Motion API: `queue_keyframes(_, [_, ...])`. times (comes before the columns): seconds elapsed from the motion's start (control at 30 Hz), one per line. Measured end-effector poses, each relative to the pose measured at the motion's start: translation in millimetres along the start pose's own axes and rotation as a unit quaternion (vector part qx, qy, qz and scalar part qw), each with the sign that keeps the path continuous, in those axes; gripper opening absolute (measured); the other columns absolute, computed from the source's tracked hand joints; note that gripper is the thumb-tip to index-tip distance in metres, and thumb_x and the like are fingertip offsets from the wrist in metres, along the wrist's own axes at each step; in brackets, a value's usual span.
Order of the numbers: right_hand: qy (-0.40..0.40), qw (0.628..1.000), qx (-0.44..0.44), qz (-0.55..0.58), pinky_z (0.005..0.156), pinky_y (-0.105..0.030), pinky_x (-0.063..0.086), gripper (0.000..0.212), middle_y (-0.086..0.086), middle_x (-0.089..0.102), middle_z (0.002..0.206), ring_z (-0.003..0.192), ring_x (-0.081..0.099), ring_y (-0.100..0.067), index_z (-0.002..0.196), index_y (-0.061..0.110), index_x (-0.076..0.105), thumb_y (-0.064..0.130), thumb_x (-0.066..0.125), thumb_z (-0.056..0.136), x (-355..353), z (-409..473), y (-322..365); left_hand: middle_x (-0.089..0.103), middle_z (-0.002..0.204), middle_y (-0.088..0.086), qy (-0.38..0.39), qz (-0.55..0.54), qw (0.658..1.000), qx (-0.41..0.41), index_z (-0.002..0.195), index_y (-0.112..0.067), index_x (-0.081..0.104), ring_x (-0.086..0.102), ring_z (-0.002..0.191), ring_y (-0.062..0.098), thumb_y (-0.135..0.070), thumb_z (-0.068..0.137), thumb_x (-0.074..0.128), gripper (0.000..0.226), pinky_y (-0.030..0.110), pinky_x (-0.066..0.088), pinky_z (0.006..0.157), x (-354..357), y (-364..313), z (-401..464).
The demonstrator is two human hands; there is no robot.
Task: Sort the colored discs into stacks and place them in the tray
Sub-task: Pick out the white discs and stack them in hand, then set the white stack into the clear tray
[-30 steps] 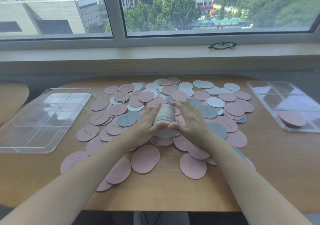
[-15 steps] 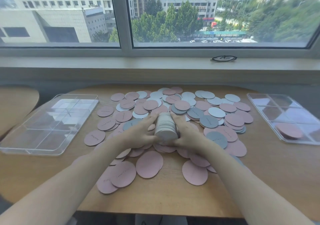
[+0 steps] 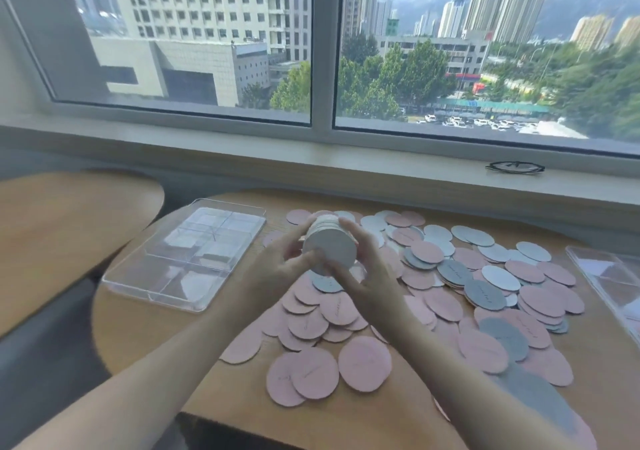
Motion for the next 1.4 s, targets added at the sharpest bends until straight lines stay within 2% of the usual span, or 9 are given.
queue_keyframes(0.13, [0.067,0.997,0.045,0.016,0.091,-0.022,0.049,0.052,0.02,0.048,0.139,0.116,0.056,-0.006,0.145,0.051,0.031,0.048,0.053,0.099,72.0,36.6,10.6,0.053,0.141,-0.019,-0.075,0.019,0.995,-0.06,0.151,-0.05,0.027,0.052,0.122,-0.006,-0.036,0.105,0.046,0.051,0.004,0.04,0.091,-58.4,35.6,-2.3])
queue_keyframes(0.23, [0.113,0.991,0.064,0.024,0.085,-0.012,0.041,0.054,0.012,0.051,0.136,0.11,0.057,-0.007,0.148,0.044,0.029,0.053,0.048,0.098,123.5,68.4,8.4,0.035,0.154,-0.019,-0.115,0.027,0.989,-0.086,0.154,-0.047,0.02,0.032,0.14,-0.001,-0.042,0.106,0.037,0.051,0.015,0.03,0.109,-101.6,54.3,-1.3])
queue_keyframes(0.33, [0.16,0.983,0.082,0.045,0.101,-0.021,0.037,0.062,0.009,0.047,0.143,0.123,0.05,-0.005,0.15,0.042,0.025,0.062,0.045,0.095,169.3,100.0,6.6,0.032,0.155,-0.016,-0.131,0.062,0.983,-0.11,0.157,-0.039,0.017,0.026,0.142,0.001,-0.041,0.106,0.037,0.054,0.019,0.022,0.108,-141.4,72.2,6.8])
queue_keyframes(0.5, [0.185,0.976,0.102,0.045,0.098,-0.025,0.035,0.06,0.001,0.048,0.143,0.119,0.045,-0.011,0.151,0.031,0.026,0.054,0.044,0.099,224.3,152.9,1.0,0.043,0.126,-0.028,-0.19,0.094,0.971,-0.113,0.155,-0.045,0.016,0.044,0.122,0.0,-0.046,0.105,0.037,0.055,0.025,0.029,0.101,-198.9,99.6,32.8])
queue_keyframes(0.6, [0.196,0.973,0.114,0.046,0.092,-0.03,0.042,0.055,-0.005,0.055,0.132,0.114,0.054,-0.021,0.15,0.028,0.026,0.046,0.045,0.102,248.7,186.9,-10.5,0.053,0.102,-0.009,-0.203,0.128,0.966,-0.101,0.148,-0.06,0.012,0.053,0.095,-0.004,-0.049,0.103,0.039,0.054,0.03,0.039,0.094,-225.3,113.1,51.5])
queue_keyframes(0.77, [0.238,0.959,0.15,0.044,0.083,-0.047,0.057,0.061,-0.011,0.062,0.122,0.102,0.064,-0.029,0.147,0.03,0.026,0.056,0.044,0.094,290.7,230.5,-39.8,0.057,0.136,0.007,-0.188,0.16,0.964,-0.095,0.139,-0.074,0.003,0.054,0.126,0.018,-0.063,0.096,0.044,0.06,0.046,0.041,0.108,-263.0,145.5,74.7])
queue_keyframes(0.93, [0.291,0.938,0.187,0.012,0.064,-0.037,0.059,0.051,-0.011,0.066,0.111,0.088,0.069,-0.029,0.14,0.025,0.033,0.05,0.044,0.097,316.1,250.6,-59.3,0.052,0.136,-0.013,-0.124,0.199,0.964,-0.128,0.141,-0.069,0.014,0.065,0.102,0.006,-0.047,0.087,0.071,0.082,0.024,0.047,0.09,-276.8,184.0,85.5])
queue_keyframes(1.17, [0.305,0.926,0.197,-0.105,0.082,-0.04,0.051,0.054,-0.011,0.059,0.124,0.105,0.06,-0.03,0.13,0.015,0.044,0.054,0.041,0.094,327.0,262.9,-75.9,0.063,0.094,-0.004,-0.174,0.332,0.914,-0.156,0.145,-0.06,0.015,0.062,0.085,0.02,-0.031,0.097,0.044,0.063,0.042,0.054,0.079,-281.8,207.7,93.9])
queue_keyframes(1.4, [0.248,0.951,0.132,-0.127,0.113,-0.039,0.032,0.065,-0.01,0.036,0.153,0.141,0.035,-0.024,0.153,0.017,0.029,0.051,0.042,0.098,323.4,264.1,-74.0,0.041,0.145,-0.006,-0.196,0.335,0.915,-0.112,0.15,-0.036,0.037,0.043,0.13,0.016,-0.046,0.096,0.056,0.058,0.04,0.043,0.105,-283.1,210.8,102.5])
Point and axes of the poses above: each hand's wrist, its own z-axis towards the middle knuckle, its own x-axis out of the palm, y = z × x, the point moved 8 cm from there along z, towards the middle knuckle
